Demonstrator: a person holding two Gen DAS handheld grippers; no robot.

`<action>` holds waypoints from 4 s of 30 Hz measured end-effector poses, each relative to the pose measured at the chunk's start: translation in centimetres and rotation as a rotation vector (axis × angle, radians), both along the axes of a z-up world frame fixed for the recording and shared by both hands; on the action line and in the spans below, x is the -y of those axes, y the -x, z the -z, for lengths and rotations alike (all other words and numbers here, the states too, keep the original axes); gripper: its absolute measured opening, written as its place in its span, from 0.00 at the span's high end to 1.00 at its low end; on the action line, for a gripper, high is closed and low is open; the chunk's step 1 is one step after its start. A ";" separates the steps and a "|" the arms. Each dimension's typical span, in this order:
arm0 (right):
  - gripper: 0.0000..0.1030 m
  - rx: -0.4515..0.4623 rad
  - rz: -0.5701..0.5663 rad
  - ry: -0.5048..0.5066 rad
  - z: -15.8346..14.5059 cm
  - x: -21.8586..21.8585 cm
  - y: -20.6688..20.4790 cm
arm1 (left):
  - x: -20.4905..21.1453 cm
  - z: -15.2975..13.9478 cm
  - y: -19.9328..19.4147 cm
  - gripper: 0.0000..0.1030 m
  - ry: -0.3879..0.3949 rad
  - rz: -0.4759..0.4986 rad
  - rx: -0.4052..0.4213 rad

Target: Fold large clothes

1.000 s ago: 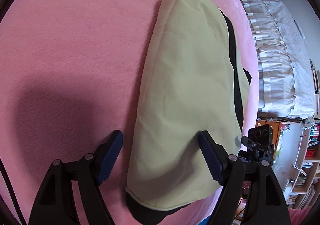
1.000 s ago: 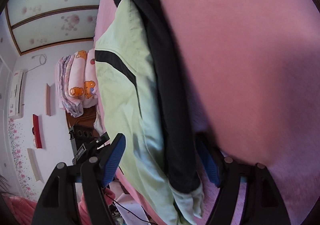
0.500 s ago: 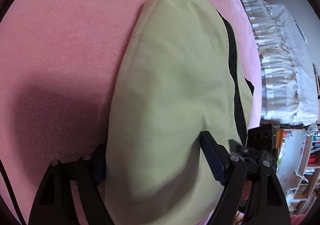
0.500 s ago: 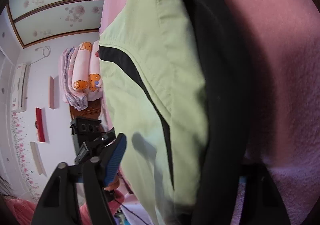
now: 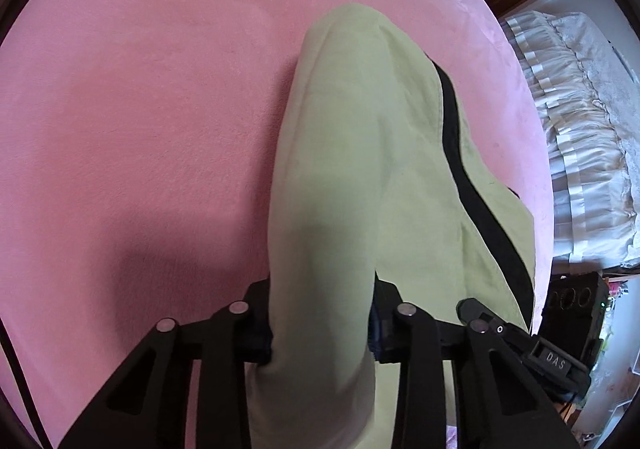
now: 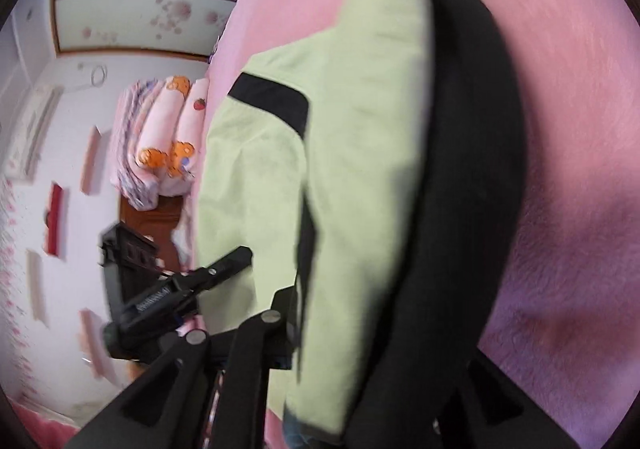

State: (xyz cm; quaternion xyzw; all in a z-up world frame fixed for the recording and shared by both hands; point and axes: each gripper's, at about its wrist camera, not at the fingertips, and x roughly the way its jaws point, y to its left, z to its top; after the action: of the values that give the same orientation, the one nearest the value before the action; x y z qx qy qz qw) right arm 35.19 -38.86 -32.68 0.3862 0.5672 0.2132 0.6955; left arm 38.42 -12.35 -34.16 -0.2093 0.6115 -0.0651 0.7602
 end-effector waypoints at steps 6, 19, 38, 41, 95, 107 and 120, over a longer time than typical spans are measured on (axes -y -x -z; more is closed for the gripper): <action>0.90 0.012 -0.075 0.086 -3.5 -1.7 3.3 | 0.9 -3.1 3.0 0.71 -0.037 -0.042 -0.056; 0.90 -0.034 -0.252 0.090 -8.0 -11.0 11.9 | -5.8 -8.5 9.9 0.72 -0.129 -0.050 -0.099; 0.90 0.221 -0.321 0.052 -12.4 -41.0 0.7 | -33.6 -16.8 -4.7 0.72 -0.215 -0.114 0.140; 0.90 0.285 -0.325 0.065 -12.5 -44.0 -3.0 | -37.3 -16.1 -8.7 0.72 -0.221 -0.120 0.200; 0.67 0.297 -0.156 0.331 2.8 -47.8 -24.2 | -50.7 2.3 -18.4 0.29 -0.304 -0.067 0.346; 0.56 0.262 -0.099 0.341 1.9 -45.7 -21.4 | -47.3 0.1 -14.5 0.28 -0.543 -0.213 0.313; 0.39 0.189 -0.174 0.510 -0.1 -37.3 1.4 | -34.1 -4.7 2.1 0.28 -0.568 -0.242 0.148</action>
State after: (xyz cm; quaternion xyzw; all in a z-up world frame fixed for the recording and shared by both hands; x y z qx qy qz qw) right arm 33.77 -1.52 -32.62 0.1272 0.5660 0.1578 0.7991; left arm 36.35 21.75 -29.51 -0.0547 0.5189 0.1842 0.8330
